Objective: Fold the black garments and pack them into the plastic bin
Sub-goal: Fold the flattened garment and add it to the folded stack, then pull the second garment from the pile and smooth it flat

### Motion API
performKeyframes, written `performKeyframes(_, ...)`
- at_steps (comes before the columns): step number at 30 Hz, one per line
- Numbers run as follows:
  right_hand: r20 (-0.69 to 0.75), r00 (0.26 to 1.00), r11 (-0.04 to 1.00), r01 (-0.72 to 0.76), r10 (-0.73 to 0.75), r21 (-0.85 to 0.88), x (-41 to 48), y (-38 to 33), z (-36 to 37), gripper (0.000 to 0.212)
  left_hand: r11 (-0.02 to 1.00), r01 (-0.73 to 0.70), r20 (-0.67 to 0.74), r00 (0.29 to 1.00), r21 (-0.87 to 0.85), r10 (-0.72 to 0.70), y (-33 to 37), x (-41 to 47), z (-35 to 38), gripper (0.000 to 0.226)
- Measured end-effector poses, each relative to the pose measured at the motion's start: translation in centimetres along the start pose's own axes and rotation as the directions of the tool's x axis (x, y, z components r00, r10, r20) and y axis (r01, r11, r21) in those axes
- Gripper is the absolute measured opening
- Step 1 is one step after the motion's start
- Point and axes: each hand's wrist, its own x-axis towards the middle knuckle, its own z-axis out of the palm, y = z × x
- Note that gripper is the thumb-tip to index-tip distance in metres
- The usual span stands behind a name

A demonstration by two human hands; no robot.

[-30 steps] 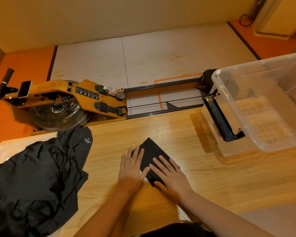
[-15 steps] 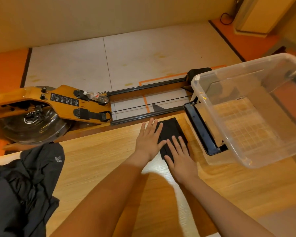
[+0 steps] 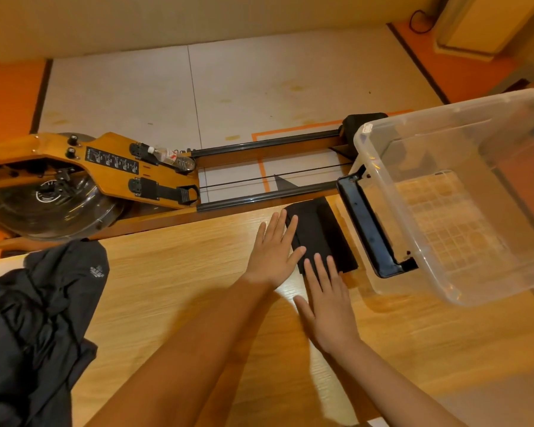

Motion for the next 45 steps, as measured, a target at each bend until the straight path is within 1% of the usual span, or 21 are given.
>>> performKeyframes(2, -0.025, 1.0, 0.999, 0.008, -0.009, -0.037, -0.8, 0.1, 0.6, 0.068, 0.999, 0.012, 0.023, 1.0, 0.04, -0.013, 0.2, -0.3, 0.4, 0.066)
performKeyframes(4, -0.012, 1.0, 0.999, 0.006, -0.007, -0.04, -0.6, 0.4, 0.7, 0.068, 0.999, -0.001, 0.032, 0.999, 0.049, 0.0, 0.1, 0.0, 0.4, 0.067)
performKeyframes(7, -0.019, 1.0, 0.998, 0.011, -0.012, -0.054, 0.1, 0.2, 0.6, 0.068, 0.997, -0.039, 0.026, 0.999, 0.067, 0.037, -0.1, 0.7, 0.1, 0.067)
performKeyframes(10, -0.026, 0.999, 0.998, 0.031, -0.032, -0.056, 0.5, 0.3, 0.4, 0.066, 0.995, -0.032, 0.025, 0.999, 0.095, 0.029, -0.1, 1.0, -0.3, 0.065)
performKeyframes(16, -0.083, 0.994, 0.996, 0.059, -0.065, -0.072, -0.1, 0.2, 0.0, 0.063, 0.989, 0.122, -0.051, 0.992, 0.078, -0.118, -1.3, -1.3, -0.5, 0.064)
performKeyframes(20, -0.08, 0.983, 0.985, 0.159, -0.165, -0.07, -0.5, -2.5, 0.0, 0.063, 0.983, 0.164, -0.137, 0.979, 0.082, -0.152, -3.1, -5.0, -1.4, 0.063)
performKeyframes(24, -0.07, 0.953, 0.956, 0.293, -0.295, -0.033, -0.3, -6.9, -0.2, 0.062, 0.972, 0.19, -0.24, 0.958, 0.135, -0.154, -6.3, -10.3, -3.0, 0.063)
performKeyframes(27, -0.049, 0.915, 0.916, 0.4, -0.401, -0.031, -0.2, -11.6, -0.3, 0.059, 0.956, 0.245, -0.284, 0.939, 0.16, -0.193, -9.5, -15.3, -4.2, 0.063)
performKeyframes(30, -0.02, 0.871, 0.871, 0.492, -0.492, -0.012, -0.5, -17.1, 0.0, 0.059, 0.918, 0.344, -0.31, 0.91, 0.199, -0.274, -13.1, -20.7, -5.4, 0.065)
performKeyframes(33, -0.012, 0.813, 0.813, 0.582, -0.582, 0.007, -1.5, -23.0, 0.1, 0.059, 0.857, 0.462, -0.358, 0.859, 0.229, -0.367, -16.5, -26.4, -6.7, 0.065)
performKeyframes(37, -0.008, 0.723, 0.72, 0.689, -0.691, 0.082, -3.0, -30.5, 0.4, 0.064, 0.807, 0.552, -0.448, 0.787, 0.208, -0.424, -20.2, -33.0, -8.4, 0.062)
performKeyframes(39, -0.023, 0.674, 0.669, 0.737, -0.739, 0.1, -3.6, -34.0, 0.4, 0.07, 0.802, 0.574, -0.485, 0.756, 0.165, -0.441, -21.7, -35.8, -8.9, 0.06)
performKeyframes(41, -0.002, 0.639, 0.636, 0.767, -0.769, 0.083, -4.2, -37.0, 1.0, 0.076, 0.791, 0.603, -0.496, 0.72, 0.1, -0.486, -23.3, -38.1, -8.9, 0.058)
performKeyframes(43, 0.018, 0.653, 0.653, 0.755, -0.757, 0.06, -4.5, -39.2, 2.0, 0.076, 0.791, 0.61, -0.474, 0.709, 0.043, -0.521, -24.9, -39.9, -8.6, 0.059)
performKeyframes(45, 0.026, 0.699, 0.699, 0.715, -0.715, 0.01, -4.9, -40.5, 2.9, 0.065, 0.824, 0.566, -0.451, 0.734, -0.006, -0.508, -26.2, -41.0, -8.3, 0.062)
